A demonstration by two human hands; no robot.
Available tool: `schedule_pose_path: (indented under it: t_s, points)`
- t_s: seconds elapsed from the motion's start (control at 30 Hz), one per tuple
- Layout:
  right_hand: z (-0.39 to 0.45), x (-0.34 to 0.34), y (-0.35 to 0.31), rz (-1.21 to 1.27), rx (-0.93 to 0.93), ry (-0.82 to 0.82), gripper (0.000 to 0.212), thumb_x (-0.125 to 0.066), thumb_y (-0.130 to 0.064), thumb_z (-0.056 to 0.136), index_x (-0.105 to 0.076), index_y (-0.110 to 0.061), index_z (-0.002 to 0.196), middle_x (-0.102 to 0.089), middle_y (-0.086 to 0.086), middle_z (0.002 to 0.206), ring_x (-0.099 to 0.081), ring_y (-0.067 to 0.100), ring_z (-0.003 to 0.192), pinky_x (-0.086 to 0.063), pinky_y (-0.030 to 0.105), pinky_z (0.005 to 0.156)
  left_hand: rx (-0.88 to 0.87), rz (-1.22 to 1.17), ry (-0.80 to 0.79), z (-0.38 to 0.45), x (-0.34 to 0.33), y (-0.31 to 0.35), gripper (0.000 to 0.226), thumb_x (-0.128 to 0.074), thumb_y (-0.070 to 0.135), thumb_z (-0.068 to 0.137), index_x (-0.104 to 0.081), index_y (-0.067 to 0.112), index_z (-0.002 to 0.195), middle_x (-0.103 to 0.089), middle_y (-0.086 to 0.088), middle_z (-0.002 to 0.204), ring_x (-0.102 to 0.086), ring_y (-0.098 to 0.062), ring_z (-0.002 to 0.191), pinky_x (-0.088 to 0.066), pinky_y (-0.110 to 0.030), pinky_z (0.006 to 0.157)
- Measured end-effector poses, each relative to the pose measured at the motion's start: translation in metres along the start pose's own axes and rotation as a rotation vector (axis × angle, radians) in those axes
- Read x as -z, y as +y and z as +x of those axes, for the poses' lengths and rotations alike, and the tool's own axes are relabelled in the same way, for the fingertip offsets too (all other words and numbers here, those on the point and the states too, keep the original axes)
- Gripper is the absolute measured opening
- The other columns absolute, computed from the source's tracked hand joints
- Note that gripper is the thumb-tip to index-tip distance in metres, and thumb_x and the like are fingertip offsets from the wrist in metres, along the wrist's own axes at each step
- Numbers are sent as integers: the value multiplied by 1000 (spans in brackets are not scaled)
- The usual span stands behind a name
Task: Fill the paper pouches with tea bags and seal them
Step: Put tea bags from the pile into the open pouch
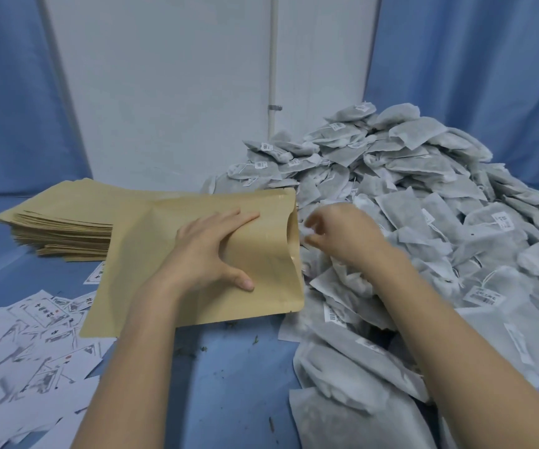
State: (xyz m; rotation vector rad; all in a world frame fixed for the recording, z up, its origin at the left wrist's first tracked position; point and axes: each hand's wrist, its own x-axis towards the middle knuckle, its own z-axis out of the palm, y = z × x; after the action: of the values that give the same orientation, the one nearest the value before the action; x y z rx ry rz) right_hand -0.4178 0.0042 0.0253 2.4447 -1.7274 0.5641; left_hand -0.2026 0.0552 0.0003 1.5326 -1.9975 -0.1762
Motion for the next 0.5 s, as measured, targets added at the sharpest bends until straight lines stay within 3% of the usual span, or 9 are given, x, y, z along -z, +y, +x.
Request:
schedule_pose_path:
  t_s: [0.13,0.2,0.27,0.37,0.43,0.5]
  points:
    - [-6,-13,12,-262,-217,-146,22,-61,-26,85,-50,-15,101,-51,6,115,-57,27,103,-38,28,68,5,22,-34,2,-5,-1,106,-89,43,44,-29,62,129,-28,14,152,-20,-11,140,-7,-34,114]
    - [-6,-19,14,-266,-232,-111,15,-55,-19,88,-49,-14,102,-55,7,113,-58,27,100,-37,28,66,4,26,-33,3,-5,-2,104,-88,44,44,-29,62,128,-28,14,152,-20,-10,140,-8,-36,115]
    - [-6,-22,22,-216,-229,-2,23,-50,-22,90,-51,-11,110,-58,9,104,-57,29,92,-37,29,66,8,32,-25,3,-4,-2,103,-88,43,46,-30,61,129,-28,15,152,-20,-9,140,-8,-37,115]
    - [-7,-13,34,40,-237,279,24,-52,-29,89,-69,-17,101,-69,9,93,-60,28,89,-40,27,67,17,27,21,5,2,2,102,-87,43,47,-33,58,132,-27,16,152,-21,-9,139,-9,-34,114]
    - [-11,-4,35,380,-259,474,20,-59,-32,88,-73,-24,99,-73,-1,94,-64,17,91,-41,23,72,20,-13,72,7,6,6,103,-87,44,46,-34,57,133,-27,16,152,-21,-7,138,-10,-34,115]
    - [-12,-1,34,715,-289,587,20,-62,-30,87,-72,-21,102,-72,-7,89,-64,6,83,-42,18,75,29,-29,109,8,7,10,104,-86,44,46,-34,55,134,-26,15,152,-20,-5,137,-9,-34,114]
